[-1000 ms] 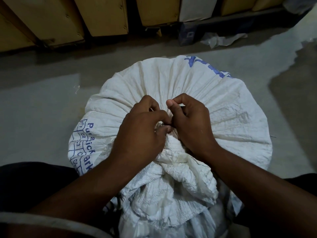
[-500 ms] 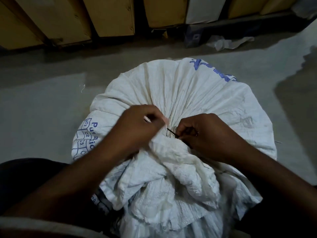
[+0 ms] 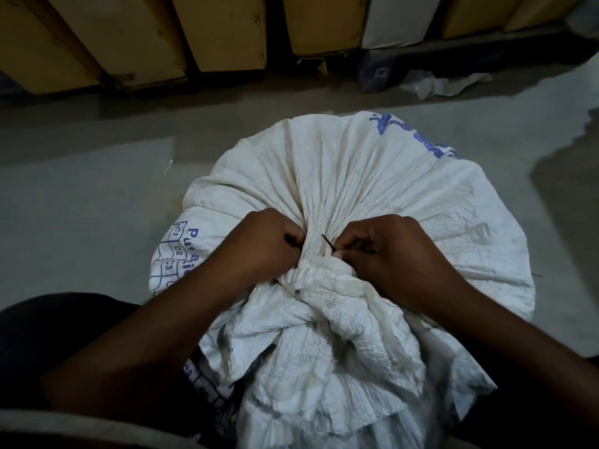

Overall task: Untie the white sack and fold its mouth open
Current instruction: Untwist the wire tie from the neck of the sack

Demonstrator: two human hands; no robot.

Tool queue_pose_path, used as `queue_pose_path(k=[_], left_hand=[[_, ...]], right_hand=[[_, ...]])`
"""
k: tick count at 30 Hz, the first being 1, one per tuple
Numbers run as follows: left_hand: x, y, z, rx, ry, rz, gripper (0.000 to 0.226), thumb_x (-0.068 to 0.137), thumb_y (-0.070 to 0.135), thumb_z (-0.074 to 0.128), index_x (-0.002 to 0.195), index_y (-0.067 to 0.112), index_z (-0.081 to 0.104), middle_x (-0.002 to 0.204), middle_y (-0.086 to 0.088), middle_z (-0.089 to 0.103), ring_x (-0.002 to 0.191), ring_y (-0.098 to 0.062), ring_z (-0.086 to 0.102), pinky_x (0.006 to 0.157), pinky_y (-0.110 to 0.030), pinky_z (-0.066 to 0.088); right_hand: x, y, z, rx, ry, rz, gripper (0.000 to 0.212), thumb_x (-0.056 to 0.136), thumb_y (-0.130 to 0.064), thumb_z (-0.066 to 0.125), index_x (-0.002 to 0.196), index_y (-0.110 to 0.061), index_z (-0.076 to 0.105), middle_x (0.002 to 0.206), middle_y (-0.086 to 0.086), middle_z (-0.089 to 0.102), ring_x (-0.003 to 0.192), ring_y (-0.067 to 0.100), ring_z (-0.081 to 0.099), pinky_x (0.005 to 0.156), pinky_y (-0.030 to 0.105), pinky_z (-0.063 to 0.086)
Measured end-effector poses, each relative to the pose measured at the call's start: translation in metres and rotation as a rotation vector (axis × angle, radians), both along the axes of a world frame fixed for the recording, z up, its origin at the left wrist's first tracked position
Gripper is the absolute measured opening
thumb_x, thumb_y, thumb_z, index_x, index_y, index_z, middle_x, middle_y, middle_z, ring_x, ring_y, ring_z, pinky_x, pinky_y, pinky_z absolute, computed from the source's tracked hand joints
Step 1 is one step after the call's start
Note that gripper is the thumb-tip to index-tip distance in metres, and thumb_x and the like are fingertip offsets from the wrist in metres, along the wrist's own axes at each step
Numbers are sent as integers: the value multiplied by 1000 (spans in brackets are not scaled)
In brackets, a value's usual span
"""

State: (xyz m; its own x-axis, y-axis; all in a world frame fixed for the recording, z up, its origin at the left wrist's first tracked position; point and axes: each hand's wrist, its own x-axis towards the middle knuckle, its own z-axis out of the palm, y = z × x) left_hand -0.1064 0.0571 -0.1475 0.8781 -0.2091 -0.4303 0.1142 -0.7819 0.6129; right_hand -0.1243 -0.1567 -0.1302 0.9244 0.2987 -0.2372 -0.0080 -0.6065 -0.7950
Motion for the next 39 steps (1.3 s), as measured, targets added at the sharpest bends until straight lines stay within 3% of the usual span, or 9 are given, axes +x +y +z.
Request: queue_pose_path(k=[10,13,20,24,26,29,34,37,39], left_hand=[[-12,-8,-8,-187,55,-12,16,96,18,68,96,24,82,86,8,80,82,-9,75,75,-32,61],[-8,-7,0,-233,57,47,26,95,10,61,96,26,82,86,7,80,79,-12,75,69,-30,62],[-1,-19,32,-157,-575,142,5,86,25,74,82,21,73,83,8,63,80,-5,59,72,-16,43],[3,-32,45,-223,-525,44,26,79,52,79,99,36,81,100,12,63,103,-10,58,85,-23,44],[1,-43,41,-215,-498,21,17,80,45,82,95,38,81,96,16,66,99,-8,60,81,-24,44],[-3,-54,40,-275,-455,51,15,87,19,78,87,33,84,78,22,70,80,4,67,70,-7,41],[-15,-51,52,-389,-400,185,5,87,18,82,85,20,86,78,15,79,76,3,73,77,-22,57],[-26,-47,61,-439,-421,220,4,86,15,82,83,16,85,82,15,80,83,2,74,85,-32,60],[-38,-49,71,-441,-464,186,7,85,13,82,81,19,85,83,19,79,84,4,73,85,-28,58]], right_hand=[[6,-11,1,-77,28,33,16,90,-14,76,78,-22,71,59,-2,70,51,12,64,58,33,52],[15,-20,7,72,93,-69,12,89,-12,78,80,-16,72,67,3,75,57,14,67,57,30,53],[25,-24,21,264,-14,-209,10,84,-13,84,77,-16,77,74,14,73,60,21,57,55,34,48],[24,-17,30,375,-80,-245,10,82,-5,84,76,-10,77,65,-1,70,55,5,56,55,18,42],[21,-13,39,405,-128,-250,11,82,-1,82,77,-9,77,62,-7,69,53,1,56,54,12,41],[12,-10,50,401,-178,-261,12,84,-1,80,78,-10,77,59,-13,68,52,-1,59,54,9,42],[-2,-20,38,435,-119,-360,14,89,-1,76,93,-14,76,76,-2,74,62,10,63,53,24,49],[-32,-17,10,274,-98,-303,11,85,-2,74,86,-13,78,84,1,79,78,12,71,76,44,62],[-56,-8,3,206,-124,-215,6,84,-23,75,83,-20,80,84,-5,79,88,8,74,81,44,61]])
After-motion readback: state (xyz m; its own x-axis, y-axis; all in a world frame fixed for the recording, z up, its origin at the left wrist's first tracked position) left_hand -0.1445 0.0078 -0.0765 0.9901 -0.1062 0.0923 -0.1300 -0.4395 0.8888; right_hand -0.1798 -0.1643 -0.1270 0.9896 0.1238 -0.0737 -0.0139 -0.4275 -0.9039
